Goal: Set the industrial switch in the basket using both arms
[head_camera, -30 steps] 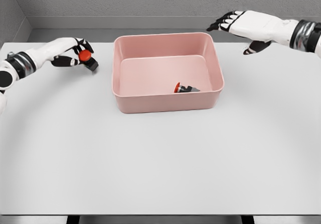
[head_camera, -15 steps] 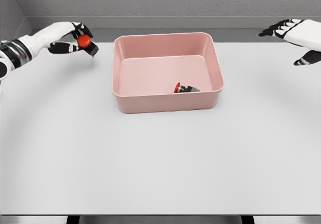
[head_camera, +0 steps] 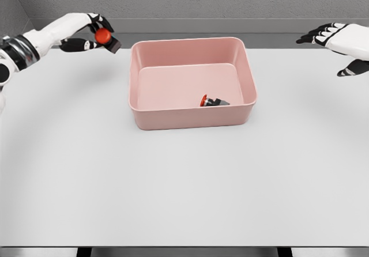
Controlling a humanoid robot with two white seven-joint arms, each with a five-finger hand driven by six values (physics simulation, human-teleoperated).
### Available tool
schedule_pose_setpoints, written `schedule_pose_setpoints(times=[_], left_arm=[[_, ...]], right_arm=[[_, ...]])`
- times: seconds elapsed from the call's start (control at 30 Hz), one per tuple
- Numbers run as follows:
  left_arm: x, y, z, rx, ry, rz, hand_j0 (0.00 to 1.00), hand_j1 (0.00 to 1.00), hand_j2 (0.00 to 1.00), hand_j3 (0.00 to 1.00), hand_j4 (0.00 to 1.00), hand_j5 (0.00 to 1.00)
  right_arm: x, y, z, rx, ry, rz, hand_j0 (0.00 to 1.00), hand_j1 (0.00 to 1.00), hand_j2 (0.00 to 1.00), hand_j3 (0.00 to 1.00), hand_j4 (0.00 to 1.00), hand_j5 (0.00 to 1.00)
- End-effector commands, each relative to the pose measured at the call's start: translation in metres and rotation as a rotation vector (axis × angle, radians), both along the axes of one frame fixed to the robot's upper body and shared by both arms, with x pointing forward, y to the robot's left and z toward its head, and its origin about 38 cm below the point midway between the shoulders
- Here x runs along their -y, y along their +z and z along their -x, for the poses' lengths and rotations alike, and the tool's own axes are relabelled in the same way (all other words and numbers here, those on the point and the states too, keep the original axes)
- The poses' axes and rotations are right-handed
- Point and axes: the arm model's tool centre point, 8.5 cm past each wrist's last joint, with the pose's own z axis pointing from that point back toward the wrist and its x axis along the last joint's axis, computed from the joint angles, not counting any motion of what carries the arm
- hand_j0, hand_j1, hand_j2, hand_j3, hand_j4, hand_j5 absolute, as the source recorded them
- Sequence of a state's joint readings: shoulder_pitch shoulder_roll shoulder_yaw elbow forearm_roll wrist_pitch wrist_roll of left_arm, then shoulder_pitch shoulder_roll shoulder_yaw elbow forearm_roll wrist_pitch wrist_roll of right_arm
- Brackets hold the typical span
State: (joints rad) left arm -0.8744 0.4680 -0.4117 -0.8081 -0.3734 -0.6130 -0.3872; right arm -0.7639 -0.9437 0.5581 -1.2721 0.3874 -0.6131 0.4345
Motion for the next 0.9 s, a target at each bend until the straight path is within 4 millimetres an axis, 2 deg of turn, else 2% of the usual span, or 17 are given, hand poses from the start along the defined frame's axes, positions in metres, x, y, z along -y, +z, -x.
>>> schedule_pose_setpoints(times=[0.0, 0.2, 0.4, 0.5, 0.57, 0.87], left_arm=[[0.008, 0.008, 0.0, 0.024, -0.021, 0.013, 0.48, 0.48, 0.48, 0.48, 0.48, 0.48], [0.034, 0.021, 0.005, 0.071, -0.09, 0.041, 0.48, 0.48, 0.48, 0.48, 0.48, 0.48], [0.073, 0.033, 0.01, 0.12, -0.179, 0.055, 0.48, 0.48, 0.48, 0.48, 0.48, 0.48], [0.085, 0.035, 0.014, 0.133, -0.214, 0.045, 0.48, 0.48, 0.48, 0.48, 0.48, 0.48], [0.095, 0.035, 0.017, 0.137, -0.239, 0.04, 0.48, 0.48, 0.48, 0.48, 0.48, 0.48], [0.126, 0.033, 0.025, 0.145, -0.319, 0.012, 0.49, 0.49, 0.49, 0.49, 0.49, 0.49]], right_arm=[[0.0, 0.001, 0.0, 0.0, -0.001, -0.005, 1.0, 1.0, 1.0, 1.0, 1.0, 1.0], [-0.001, 0.0, 0.0, -0.001, 0.0, -0.007, 1.0, 1.0, 1.0, 1.0, 1.0, 1.0], [-0.001, 0.0, 0.0, -0.001, 0.001, -0.006, 1.0, 1.0, 1.0, 1.0, 1.0, 1.0], [-0.003, -0.006, 0.001, -0.014, 0.006, -0.004, 1.0, 1.0, 1.0, 1.0, 1.0, 1.0], [-0.016, -0.014, 0.009, -0.026, 0.052, 0.007, 1.0, 1.0, 1.0, 1.0, 1.0, 1.0], [-0.016, -0.025, 0.012, -0.051, 0.051, 0.005, 1.0, 1.0, 1.0, 1.0, 1.0, 1.0]])
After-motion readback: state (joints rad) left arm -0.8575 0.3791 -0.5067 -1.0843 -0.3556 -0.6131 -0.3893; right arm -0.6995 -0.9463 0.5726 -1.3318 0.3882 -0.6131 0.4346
